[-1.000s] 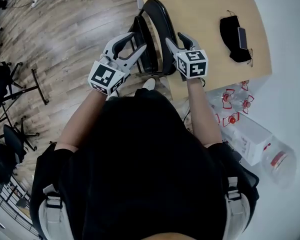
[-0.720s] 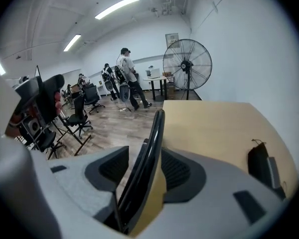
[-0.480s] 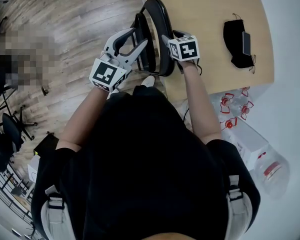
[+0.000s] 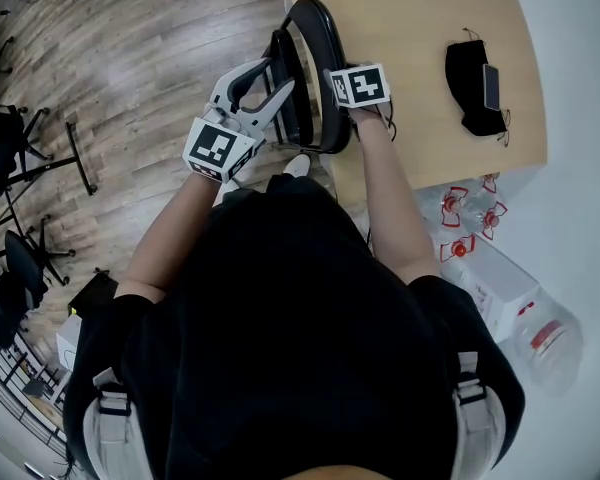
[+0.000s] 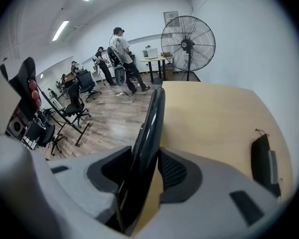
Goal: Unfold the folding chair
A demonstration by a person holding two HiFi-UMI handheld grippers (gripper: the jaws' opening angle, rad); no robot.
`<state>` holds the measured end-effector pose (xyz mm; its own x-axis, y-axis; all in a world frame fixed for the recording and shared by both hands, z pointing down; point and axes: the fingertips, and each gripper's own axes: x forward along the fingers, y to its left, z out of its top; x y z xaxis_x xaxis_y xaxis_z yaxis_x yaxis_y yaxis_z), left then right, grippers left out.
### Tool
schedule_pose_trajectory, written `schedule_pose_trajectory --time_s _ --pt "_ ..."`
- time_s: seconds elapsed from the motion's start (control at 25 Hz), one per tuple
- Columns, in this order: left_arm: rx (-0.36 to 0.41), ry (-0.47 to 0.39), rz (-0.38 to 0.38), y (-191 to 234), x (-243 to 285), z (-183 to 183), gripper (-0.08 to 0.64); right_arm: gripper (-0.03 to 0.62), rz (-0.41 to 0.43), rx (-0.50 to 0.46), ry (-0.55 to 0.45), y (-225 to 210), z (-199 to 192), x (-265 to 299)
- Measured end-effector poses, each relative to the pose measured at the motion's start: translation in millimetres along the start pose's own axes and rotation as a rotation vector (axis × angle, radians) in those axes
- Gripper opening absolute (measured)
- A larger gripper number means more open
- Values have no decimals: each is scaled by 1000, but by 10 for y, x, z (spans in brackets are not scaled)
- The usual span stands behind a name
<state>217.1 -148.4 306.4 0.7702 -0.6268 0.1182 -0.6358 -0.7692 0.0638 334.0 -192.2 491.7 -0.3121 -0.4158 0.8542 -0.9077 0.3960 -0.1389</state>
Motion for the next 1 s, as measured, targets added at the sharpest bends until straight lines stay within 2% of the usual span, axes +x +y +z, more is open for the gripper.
schedule_pose_trajectory --time_s 0.28,0.56,0.76,1.0 --pt "9 -4 -11 -45 -151 4 181 152 -67 18 9 -4 -20 -2" --pt "7 26 15 56 -404 -91 178 150 -143 6 9 2 -14 -11" --pt "0 22 32 75 -540 -158 178 149 -154 6 8 34 -26 -9" --pt "-19 27 63 142 -792 -256 178 149 -152 -9 -9 284 -7 -17"
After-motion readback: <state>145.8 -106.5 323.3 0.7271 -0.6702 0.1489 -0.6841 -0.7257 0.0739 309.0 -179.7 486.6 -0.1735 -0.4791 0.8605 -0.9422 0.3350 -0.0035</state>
